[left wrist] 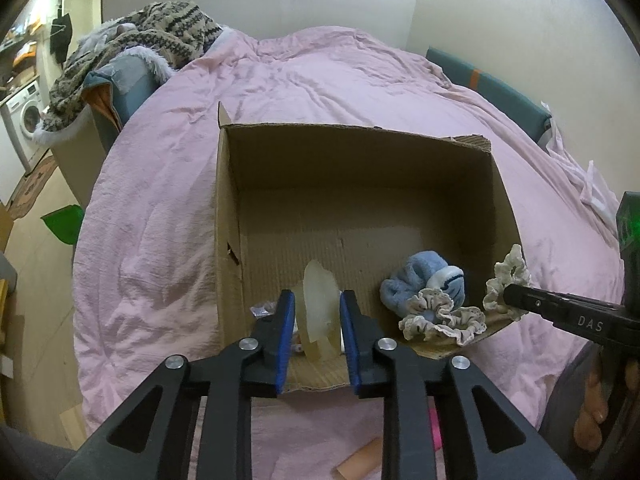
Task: Organize soft objects
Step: 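Carry the scrunchie into the box and open the right gripper while the left gripper drops the tan sponge in, then withdraw both grippers and lower the right gripper onto the pink rubber duck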
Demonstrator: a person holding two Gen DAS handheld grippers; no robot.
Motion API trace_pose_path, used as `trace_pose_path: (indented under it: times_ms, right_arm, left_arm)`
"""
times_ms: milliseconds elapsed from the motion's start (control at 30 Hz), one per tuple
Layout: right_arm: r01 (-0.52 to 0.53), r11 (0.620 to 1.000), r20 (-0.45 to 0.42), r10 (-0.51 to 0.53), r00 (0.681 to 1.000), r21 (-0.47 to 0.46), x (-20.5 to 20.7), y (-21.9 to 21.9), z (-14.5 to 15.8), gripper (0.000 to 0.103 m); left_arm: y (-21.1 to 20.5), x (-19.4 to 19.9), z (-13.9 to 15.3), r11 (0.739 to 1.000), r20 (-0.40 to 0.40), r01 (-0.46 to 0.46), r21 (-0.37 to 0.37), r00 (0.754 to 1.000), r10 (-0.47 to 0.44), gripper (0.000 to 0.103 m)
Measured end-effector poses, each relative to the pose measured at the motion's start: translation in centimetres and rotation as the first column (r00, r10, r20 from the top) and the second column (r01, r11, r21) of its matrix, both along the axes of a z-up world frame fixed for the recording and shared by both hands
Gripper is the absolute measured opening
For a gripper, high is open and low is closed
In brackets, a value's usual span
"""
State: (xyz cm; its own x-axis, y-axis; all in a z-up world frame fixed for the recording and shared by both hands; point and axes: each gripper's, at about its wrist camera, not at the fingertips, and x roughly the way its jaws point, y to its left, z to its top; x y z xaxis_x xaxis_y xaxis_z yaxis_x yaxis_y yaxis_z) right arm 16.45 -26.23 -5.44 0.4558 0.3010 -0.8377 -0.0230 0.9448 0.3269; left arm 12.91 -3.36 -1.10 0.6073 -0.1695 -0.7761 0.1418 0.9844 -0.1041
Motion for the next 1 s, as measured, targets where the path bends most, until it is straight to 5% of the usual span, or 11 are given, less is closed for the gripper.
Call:
trace_pose_path:
  times_ms: [167,300,367,433,467,1000]
  right_arm:
    - [0.005,1.0,0.001,-0.005,1.0,-0.001,0.0,-0.1,0.1,0.019]
    - [0.011,1.0,0.007,-0.011,1.0,0.008,0.0,-0.3,0.2,0.026]
    - [0.018,1.0,0.013,-0.018,1.0,0.01,0.0,-0.3,0.4,0.035]
    - [0.027,0.999,0.024,-0.028,0.999,0.024,0.0,-0.6,0.6,0.063]
    - [0.036,0.999,0.039,-0.037,0.999,0.029,-0.1,-0.7,0.8,0.066]
    - [0.051,0.996,0.049,-0.054,0.997,0.074,-0.6,-1.3,1.4,0.066]
  left_arm:
    - [-0.2,-0.3,0.4,1.0,0.017,-0.001,0.002,1.0,0.001,0.035]
    - [-0.1,-0.7,1.1,1.0,0.05,-0.012,-0.004,0.999,0.012,0.057]
    - [0.1,-0.8,1.5,1.0,0.064,-0.024,-0.01,0.998,0.024,0.062]
    - [0.2,-0.8,1.6,0.999,0.068,-0.029,-0.016,0.997,0.03,0.063]
    - [0.3,-0.8,1.6,0.999,0.066,-0.031,-0.017,0.997,0.032,0.063]
    - [1.1,-1.6,1.7,0.999,0.051,-0.051,0.017,0.997,0.05,0.063]
